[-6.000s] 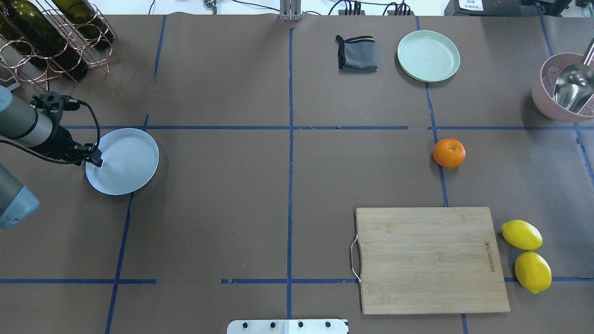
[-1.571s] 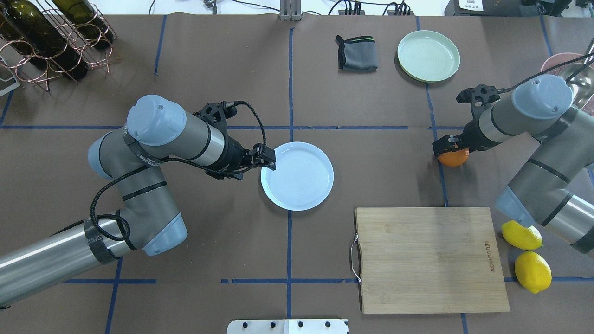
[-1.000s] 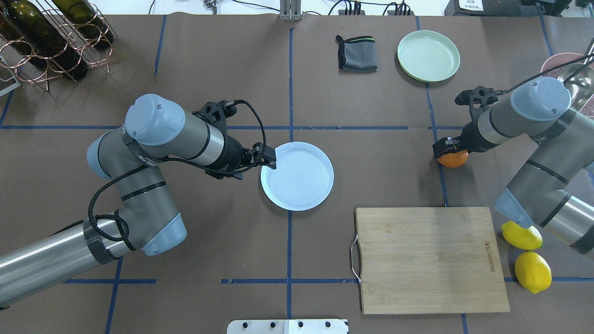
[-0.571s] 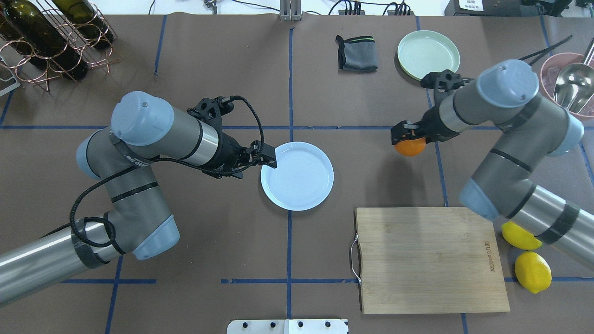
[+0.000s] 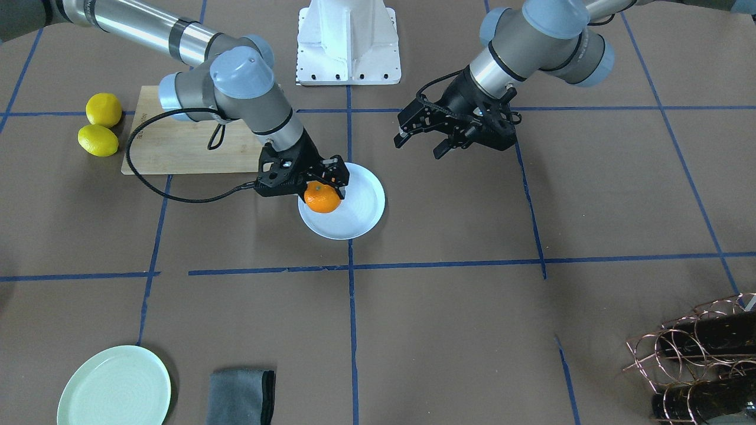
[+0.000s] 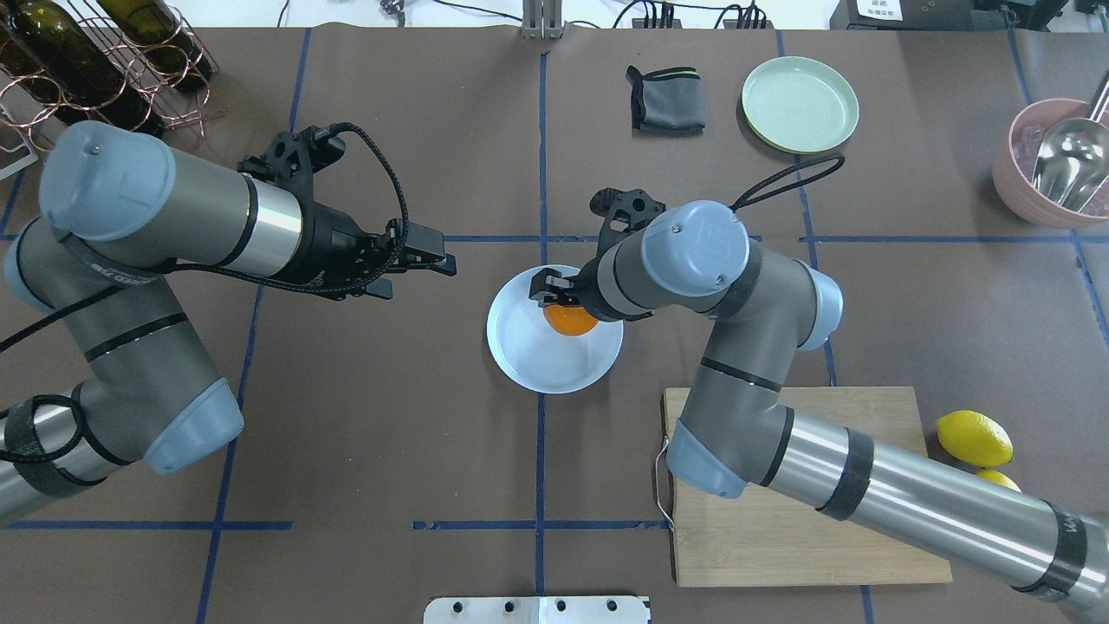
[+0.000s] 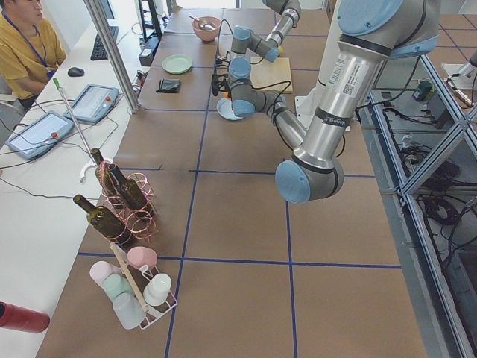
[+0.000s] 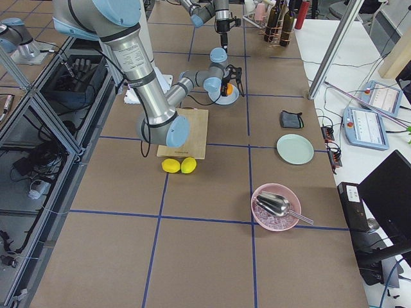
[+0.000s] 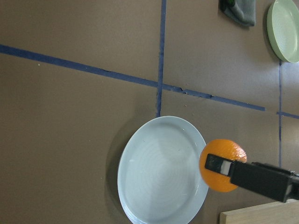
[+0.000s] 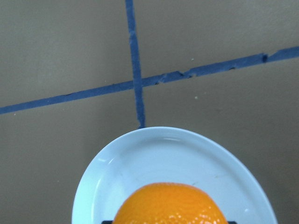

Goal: Pick orange to plate

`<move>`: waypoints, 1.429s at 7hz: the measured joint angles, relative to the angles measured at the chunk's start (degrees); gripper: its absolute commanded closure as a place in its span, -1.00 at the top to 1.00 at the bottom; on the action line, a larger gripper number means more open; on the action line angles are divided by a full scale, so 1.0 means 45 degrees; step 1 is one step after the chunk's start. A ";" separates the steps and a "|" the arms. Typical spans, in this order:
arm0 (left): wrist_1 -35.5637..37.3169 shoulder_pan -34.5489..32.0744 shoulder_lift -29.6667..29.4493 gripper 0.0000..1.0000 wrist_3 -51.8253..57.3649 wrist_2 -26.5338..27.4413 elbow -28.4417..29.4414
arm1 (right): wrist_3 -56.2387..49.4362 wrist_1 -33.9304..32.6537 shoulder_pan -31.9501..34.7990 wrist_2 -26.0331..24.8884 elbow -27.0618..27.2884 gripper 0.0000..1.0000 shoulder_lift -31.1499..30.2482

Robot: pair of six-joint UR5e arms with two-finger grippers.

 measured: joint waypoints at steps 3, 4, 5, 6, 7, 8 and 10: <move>0.0000 -0.0241 0.0299 0.98 0.0000 -0.0351 -0.0096 | 0.0124 -0.0045 -0.0460 -0.0796 -0.0920 0.99 0.0534; 0.0000 -0.0245 0.0310 0.98 -0.0008 -0.0357 -0.0100 | 0.0078 -0.0238 -0.0470 -0.0875 -0.1051 1.00 0.0656; 0.0000 -0.0250 0.0311 0.98 -0.0018 -0.0359 -0.0107 | 0.0051 -0.0587 -0.0476 -0.0898 -0.1041 1.00 0.0787; -0.0001 -0.0250 0.0306 0.98 -0.0023 -0.0360 -0.0118 | 0.0041 -0.0975 -0.0468 -0.0881 -0.0828 1.00 0.0833; 0.0000 -0.0251 0.0301 0.98 -0.0021 -0.0360 -0.0117 | 0.0027 -0.1662 -0.0347 -0.0721 -0.0092 1.00 0.0700; 0.0000 -0.0250 0.0304 0.98 -0.0001 -0.0366 -0.0105 | -0.0001 -0.2690 0.0122 -0.0083 0.1341 1.00 0.0250; -0.0038 -0.0355 0.0992 0.98 0.1520 -0.0396 -0.0128 | -0.1067 -0.3693 0.2481 0.2966 0.4437 1.00 -0.2217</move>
